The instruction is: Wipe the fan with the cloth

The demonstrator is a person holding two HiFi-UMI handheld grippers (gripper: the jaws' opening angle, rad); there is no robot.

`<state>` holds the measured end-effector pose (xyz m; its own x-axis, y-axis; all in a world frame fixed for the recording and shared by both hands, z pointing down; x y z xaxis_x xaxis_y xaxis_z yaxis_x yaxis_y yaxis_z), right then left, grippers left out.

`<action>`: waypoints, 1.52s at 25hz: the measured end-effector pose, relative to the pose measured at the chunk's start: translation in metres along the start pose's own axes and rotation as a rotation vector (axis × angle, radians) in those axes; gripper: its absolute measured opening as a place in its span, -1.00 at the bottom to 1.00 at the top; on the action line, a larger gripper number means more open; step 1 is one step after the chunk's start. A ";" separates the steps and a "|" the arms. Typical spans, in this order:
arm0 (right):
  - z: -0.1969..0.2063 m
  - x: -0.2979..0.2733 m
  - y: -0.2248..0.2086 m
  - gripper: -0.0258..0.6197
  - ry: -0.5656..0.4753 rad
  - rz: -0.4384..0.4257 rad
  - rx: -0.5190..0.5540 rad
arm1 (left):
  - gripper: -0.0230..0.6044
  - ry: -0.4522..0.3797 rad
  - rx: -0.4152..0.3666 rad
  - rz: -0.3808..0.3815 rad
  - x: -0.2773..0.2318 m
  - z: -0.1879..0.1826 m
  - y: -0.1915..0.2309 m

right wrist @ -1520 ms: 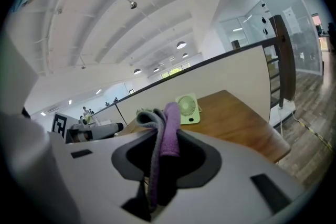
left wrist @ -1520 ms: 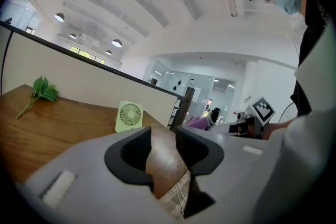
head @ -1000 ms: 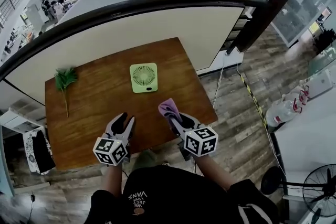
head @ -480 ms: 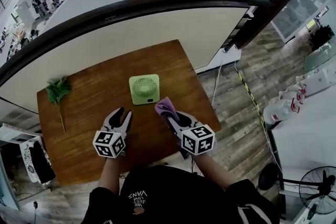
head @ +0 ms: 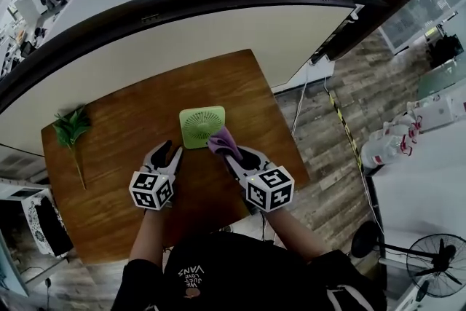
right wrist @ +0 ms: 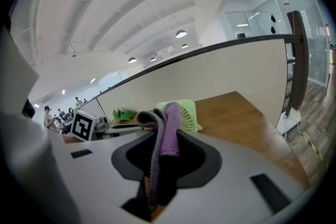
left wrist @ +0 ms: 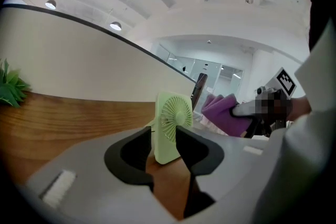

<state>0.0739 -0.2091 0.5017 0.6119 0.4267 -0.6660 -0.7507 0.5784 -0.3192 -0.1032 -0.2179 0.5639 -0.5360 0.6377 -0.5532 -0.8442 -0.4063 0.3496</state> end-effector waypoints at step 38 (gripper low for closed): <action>-0.050 -0.076 -0.002 -0.62 0.107 -0.062 0.086 | -0.58 0.132 -0.089 0.158 -0.066 0.017 0.009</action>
<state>0.0163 -0.2769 0.5193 0.6226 0.3144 -0.7166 -0.6857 0.6604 -0.3061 -0.0752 -0.2523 0.6169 -0.6522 0.4724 -0.5929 -0.7428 -0.5543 0.3754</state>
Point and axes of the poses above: the fingertips, and each gripper's own axes: x backward along the fingers, y to its left, z out of its underside, the point moved 3 cm from there along x, backward along the fingers, and after that the axes turned 14 degrees about y, right-handed, at the moved point
